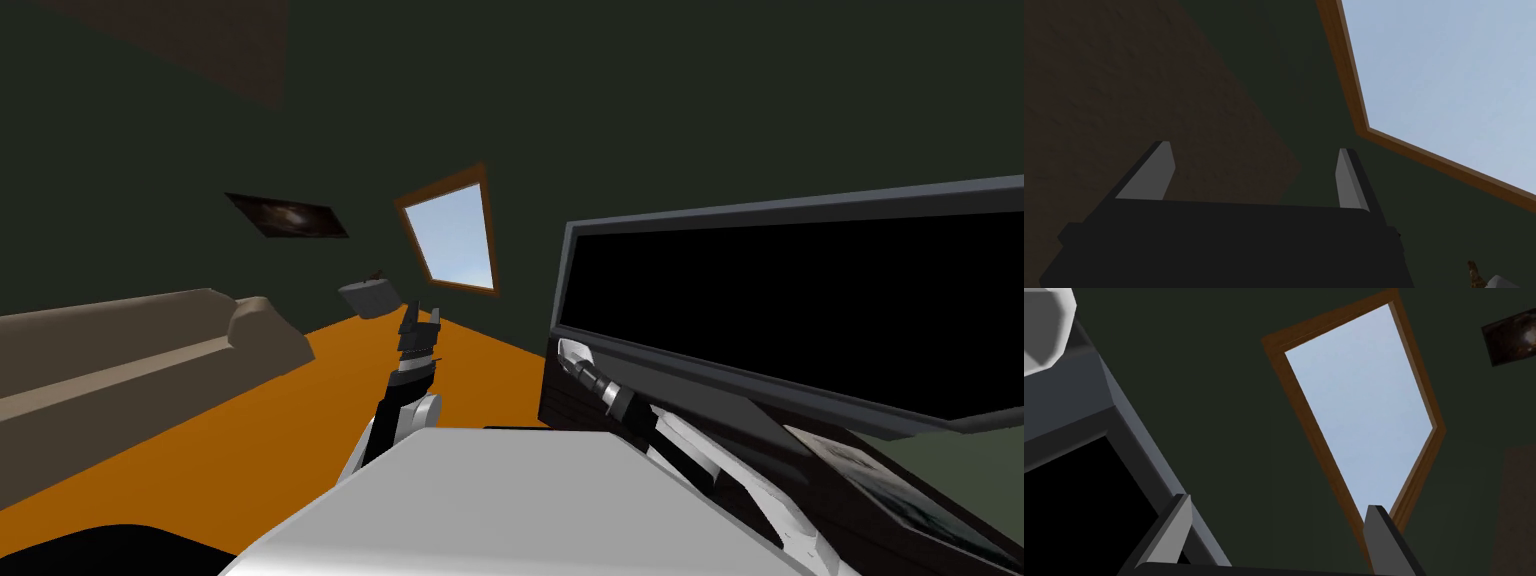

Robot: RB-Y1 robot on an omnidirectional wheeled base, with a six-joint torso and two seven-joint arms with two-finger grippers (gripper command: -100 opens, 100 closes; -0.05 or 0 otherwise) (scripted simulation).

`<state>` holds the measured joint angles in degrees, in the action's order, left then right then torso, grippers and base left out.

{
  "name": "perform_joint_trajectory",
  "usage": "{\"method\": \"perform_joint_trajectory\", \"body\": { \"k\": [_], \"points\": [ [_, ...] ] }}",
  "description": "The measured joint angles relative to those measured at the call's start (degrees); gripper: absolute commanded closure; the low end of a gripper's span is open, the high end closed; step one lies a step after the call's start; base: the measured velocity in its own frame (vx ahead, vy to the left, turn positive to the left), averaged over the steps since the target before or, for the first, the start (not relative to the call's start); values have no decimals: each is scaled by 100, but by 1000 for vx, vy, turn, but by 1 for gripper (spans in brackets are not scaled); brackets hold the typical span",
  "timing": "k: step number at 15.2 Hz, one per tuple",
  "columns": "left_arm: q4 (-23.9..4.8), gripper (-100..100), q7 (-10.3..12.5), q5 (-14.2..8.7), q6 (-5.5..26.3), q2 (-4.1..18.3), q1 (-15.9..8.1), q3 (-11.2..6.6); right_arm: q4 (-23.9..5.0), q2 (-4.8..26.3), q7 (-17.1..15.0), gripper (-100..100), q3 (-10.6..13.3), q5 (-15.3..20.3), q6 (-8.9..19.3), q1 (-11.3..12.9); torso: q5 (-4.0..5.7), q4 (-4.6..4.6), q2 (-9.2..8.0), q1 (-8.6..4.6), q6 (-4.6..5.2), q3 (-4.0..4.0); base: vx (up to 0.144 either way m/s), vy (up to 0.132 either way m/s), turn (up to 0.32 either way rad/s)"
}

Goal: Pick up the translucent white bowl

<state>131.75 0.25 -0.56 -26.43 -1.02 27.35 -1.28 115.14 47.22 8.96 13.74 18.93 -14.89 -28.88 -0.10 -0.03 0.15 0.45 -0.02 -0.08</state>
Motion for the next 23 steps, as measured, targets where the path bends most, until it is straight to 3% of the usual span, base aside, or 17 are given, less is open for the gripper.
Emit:
{"method": "perform_joint_trajectory", "body": {
  "k": [6,14,17,21,23],
  "points": [
    [0,0,0,0,0,0,0,0,-417,796,240,-100,326,342,476,7,-2,-2,11,7,-1,-6,69,118,87],
    [0,0,0,0,0,0,0,-1,-965,1634,553,-100,671,735,903,-82,1,2,-8,-12,2,4,32,71,24],
    [0,0,0,0,0,0,0,0,-1068,1961,598,-100,775,817,1055,-107,0,-3,19,3,-4,-10,122,111,187],
    [1,0,0,0,0,0,1,-1,-1448,2332,749,-100,1040,1021,1246,-71,0,-7,30,-4,0,-18,121,87,72],
    [0,0,0,0,0,0,1,-1,-1438,2580,812,-100,1070,1101,1384,-230,-1,-4,18,-3,1,-11,77,84,63]
  ]
}}
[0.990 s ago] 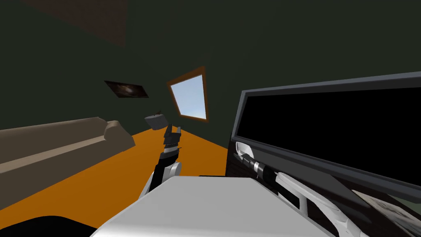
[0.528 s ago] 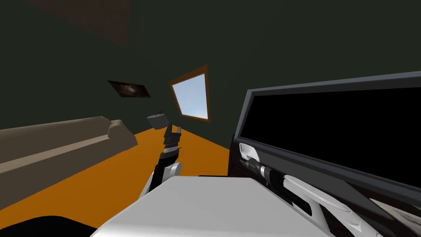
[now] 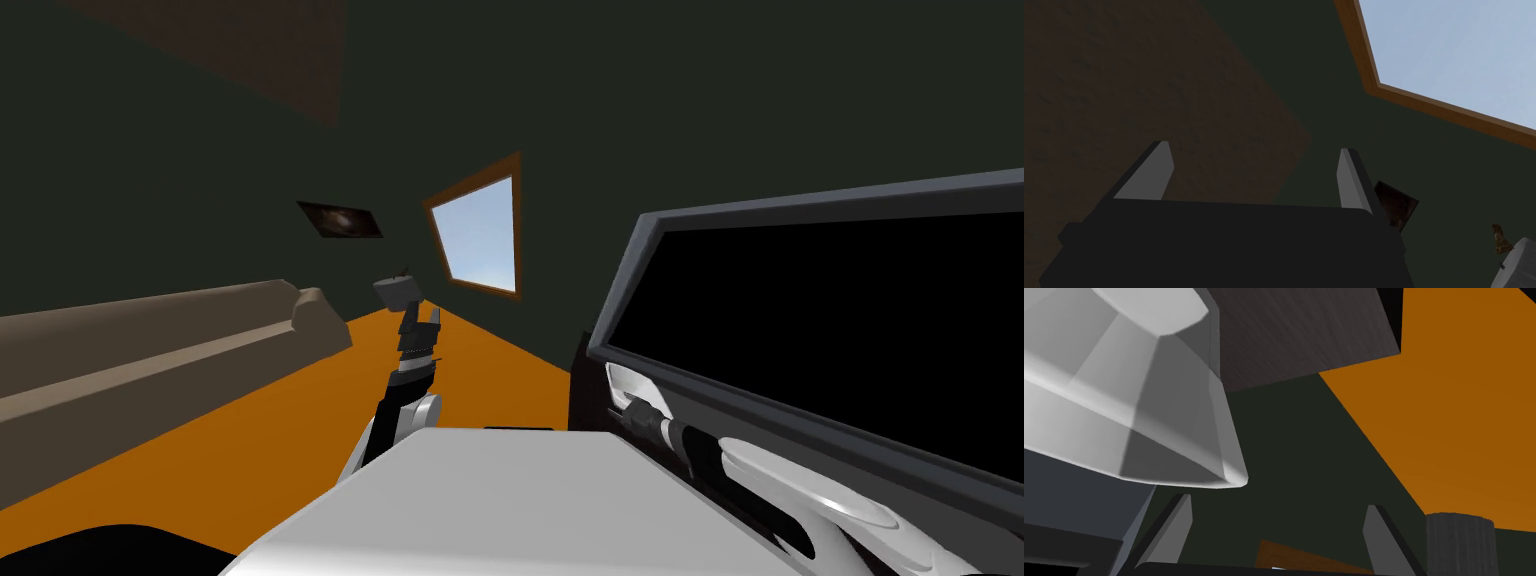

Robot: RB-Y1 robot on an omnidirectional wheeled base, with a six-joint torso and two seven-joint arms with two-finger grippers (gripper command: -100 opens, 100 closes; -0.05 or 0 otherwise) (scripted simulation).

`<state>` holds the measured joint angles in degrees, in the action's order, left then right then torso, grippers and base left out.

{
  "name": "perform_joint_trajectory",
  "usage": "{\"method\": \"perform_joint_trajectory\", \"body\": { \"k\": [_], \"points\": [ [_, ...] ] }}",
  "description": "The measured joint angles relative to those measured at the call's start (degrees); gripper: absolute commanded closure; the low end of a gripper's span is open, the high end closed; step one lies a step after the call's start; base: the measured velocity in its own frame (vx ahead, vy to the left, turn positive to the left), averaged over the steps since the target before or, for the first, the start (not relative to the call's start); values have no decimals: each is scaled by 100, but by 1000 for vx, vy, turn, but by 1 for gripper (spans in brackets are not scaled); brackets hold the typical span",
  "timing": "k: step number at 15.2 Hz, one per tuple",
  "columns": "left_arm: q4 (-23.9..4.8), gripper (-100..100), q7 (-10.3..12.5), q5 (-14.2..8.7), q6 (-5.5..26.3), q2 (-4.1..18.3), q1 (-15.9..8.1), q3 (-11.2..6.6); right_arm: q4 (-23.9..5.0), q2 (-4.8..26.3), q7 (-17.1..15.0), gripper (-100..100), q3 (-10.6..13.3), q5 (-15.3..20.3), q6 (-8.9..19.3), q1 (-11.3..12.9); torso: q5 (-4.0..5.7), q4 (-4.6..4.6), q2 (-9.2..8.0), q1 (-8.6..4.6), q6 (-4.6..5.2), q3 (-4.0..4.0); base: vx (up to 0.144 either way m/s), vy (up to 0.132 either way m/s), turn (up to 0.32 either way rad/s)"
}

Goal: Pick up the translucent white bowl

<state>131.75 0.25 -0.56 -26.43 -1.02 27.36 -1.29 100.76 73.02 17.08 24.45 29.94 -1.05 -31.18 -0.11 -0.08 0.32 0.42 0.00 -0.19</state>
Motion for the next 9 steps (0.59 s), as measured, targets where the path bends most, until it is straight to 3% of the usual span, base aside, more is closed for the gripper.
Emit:
{"method": "perform_joint_trajectory", "body": {
  "k": [3,8,9],
  "points": [
    [0,0,0,0,0,0,0,0,-296,290,120,-100,359,168,229,88,-1,0,2,7,-1,-1,94,97,74],
    [0,0,0,0,0,0,-1,0,-430,741,237,-100,466,337,427,-181,1,4,-13,0,0,8,71,78,69],
    [0,0,0,0,0,0,0,0,-484,874,273,-100,595,376,508,-180,-1,2,-5,6,-1,4,122,97,90]
  ]
}}
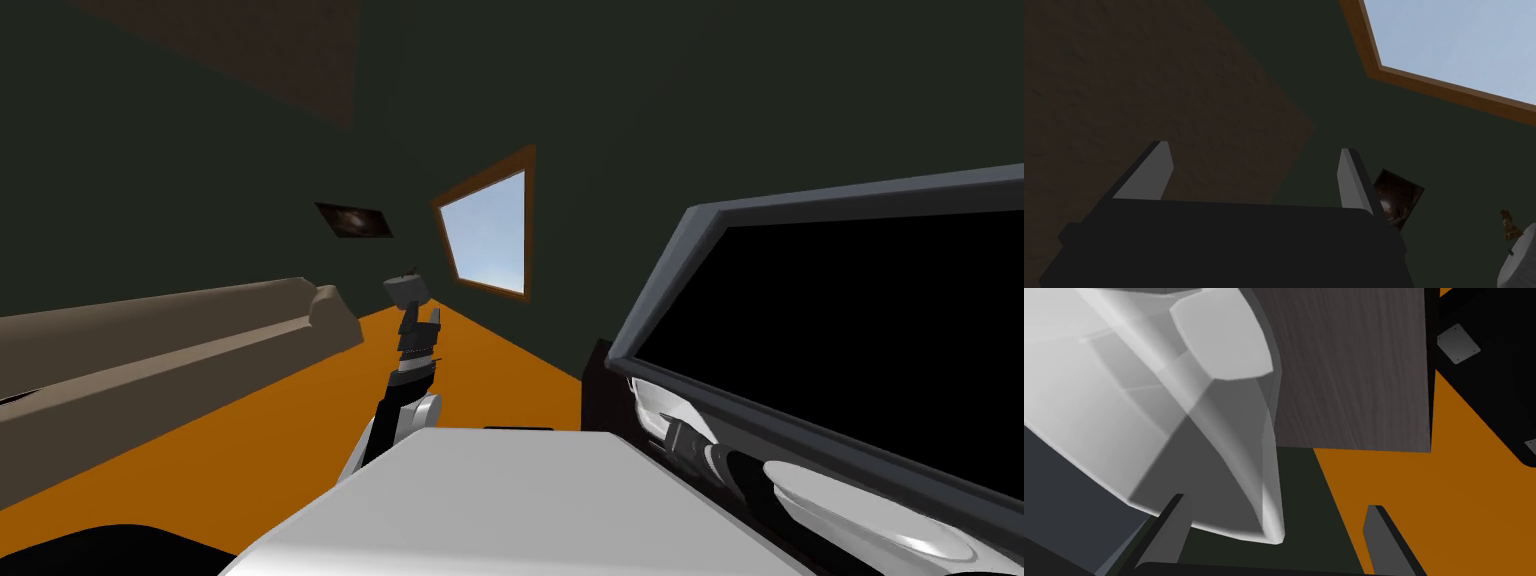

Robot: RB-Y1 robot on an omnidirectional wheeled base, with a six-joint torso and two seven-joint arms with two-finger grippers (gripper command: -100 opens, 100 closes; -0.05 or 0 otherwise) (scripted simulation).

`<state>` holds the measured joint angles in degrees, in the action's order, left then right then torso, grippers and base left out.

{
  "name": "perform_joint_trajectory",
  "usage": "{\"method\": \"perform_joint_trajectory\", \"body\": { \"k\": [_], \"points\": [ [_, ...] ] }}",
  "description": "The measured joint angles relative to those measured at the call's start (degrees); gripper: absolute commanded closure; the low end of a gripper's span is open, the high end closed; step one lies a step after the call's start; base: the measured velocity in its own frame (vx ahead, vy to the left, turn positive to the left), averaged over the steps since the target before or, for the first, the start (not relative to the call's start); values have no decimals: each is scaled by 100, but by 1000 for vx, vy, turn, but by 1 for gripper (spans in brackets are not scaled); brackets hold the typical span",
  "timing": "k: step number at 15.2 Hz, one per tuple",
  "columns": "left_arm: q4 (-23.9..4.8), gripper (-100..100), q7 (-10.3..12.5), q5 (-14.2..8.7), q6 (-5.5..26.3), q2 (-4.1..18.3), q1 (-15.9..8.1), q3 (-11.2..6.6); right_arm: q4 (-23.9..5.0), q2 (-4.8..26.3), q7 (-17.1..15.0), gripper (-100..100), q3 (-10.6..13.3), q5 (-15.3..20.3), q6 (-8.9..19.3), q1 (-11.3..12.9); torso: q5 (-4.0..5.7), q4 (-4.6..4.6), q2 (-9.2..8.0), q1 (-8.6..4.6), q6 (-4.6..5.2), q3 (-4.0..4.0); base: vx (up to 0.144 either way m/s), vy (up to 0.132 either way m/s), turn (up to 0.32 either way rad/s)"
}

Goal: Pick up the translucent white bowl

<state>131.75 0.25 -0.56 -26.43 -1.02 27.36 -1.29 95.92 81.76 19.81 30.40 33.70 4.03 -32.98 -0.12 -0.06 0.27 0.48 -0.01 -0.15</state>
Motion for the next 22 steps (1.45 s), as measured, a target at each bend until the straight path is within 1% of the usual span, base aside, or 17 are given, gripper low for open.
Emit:
{"method": "perform_joint_trajectory", "body": {
  "k": [1,2,4,5,7,9,11,12,17,19,22],
  "points": [
    [0,0,0,0,0,0,0,0,-58,89,45,-100,105,60,93,-37,0,-2,6,0,1,-4,109,95,85],
    [0,0,0,0,0,0,0,0,-93,188,83,-100,141,121,163,-132,-1,-2,7,1,1,-4,87,98,65],
    [0,0,0,0,0,0,0,0,-208,362,141,-100,276,196,248,-196,-1,0,-2,-2,1,0,58,62,35],
    [0,0,0,0,0,0,0,-1,-213,386,149,-100,289,205,270,-211,2,2,-11,-12,2,5,17,5,65],
    [0,0,0,0,0,1,-1,-1,-309,239,187,-100,347,212,286,-143,10,6,-28,-38,1,15,3,-26,114],
    [0,0,0,0,0,1,-1,-1,-447,59,228,-100,320,258,257,-144,14,8,-38,-55,2,22,-1,-48,90],
    [0,0,0,0,0,1,-1,-1,-570,-113,272,-100,356,277,256,-91,16,9,-41,-61,3,23,-1,-38,52],
    [0,0,0,0,0,1,-1,-1,-582,-132,281,100,360,280,258,-88,14,9,-41,-57,4,24,0,-11,2],
    [0,0,0,0,0,1,-1,-1,-584,-131,282,100,366,279,257,-93,10,14,-43,-44,2,27,0,4,-17],
    [0,0,0,0,0,1,0,-1,-521,-23,259,100,346,270,246,-104,2,14,-46,-28,8,28,1,39,-116],
    [0,0,0,0,0,1,-1,-1,-327,235,193,100,332,218,269,-155,-6,15,-49,-14,5,30,-4,33,-70]
  ]
}}
